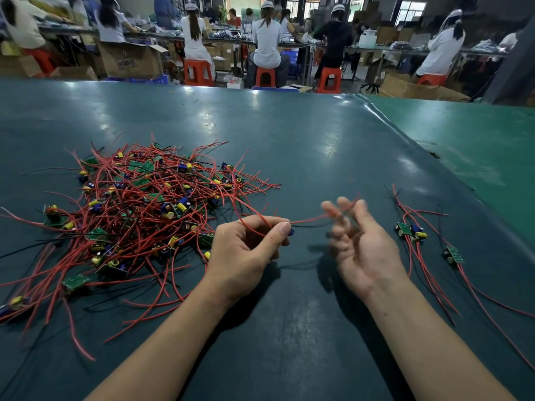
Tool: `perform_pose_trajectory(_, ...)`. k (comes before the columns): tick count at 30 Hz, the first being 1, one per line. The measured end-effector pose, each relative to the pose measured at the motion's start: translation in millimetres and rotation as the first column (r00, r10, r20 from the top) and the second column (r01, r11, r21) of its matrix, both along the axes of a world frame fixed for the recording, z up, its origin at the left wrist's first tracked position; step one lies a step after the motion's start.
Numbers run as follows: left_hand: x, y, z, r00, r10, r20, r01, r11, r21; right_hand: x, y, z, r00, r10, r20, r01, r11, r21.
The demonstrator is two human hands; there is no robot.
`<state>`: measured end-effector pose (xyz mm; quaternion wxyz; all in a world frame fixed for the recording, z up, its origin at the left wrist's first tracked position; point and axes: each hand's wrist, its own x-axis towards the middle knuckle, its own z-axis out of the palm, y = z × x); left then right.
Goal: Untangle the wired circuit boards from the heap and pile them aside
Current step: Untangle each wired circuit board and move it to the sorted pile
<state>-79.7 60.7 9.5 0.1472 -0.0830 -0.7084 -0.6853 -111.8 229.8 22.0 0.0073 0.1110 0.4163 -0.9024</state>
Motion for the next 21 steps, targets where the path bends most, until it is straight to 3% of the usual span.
perform_pose_trajectory(2,-2.4,-0.3,-1.9,0.996,0.084,-0.014,-0.084,0.996,-0.023,2.7,-6.1,-1.6,1.000,0.020,0.021,-0.025,0.966,0.259)
perform_pose_trajectory(5,-3.0,0.0,-2.9,0.997,0.081,-0.013,-0.081,0.995,-0.056,11.1,-15.6,-6.3,0.983,0.183,0.002,-0.166,0.886,0.433)
perform_pose_trajectory(10,-2.0,0.0,-3.8,0.998,-0.057,0.042,0.062,0.988,-0.142,11.9,-13.7,-6.4,0.961,0.270,-0.051,-0.233,0.898,0.374)
perform_pose_trajectory(14,-2.7,-0.4,-6.6,0.995,-0.087,0.051,0.095,0.977,-0.189,13.4,-16.1,-8.0,0.961,0.273,-0.033,-0.220,0.836,0.502)
perform_pose_trajectory(21,-1.0,1.2,-8.1,0.999,-0.052,0.018,0.055,0.958,-0.280,4.6,-9.4,-6.8,0.997,-0.013,-0.077,0.047,0.886,0.462)
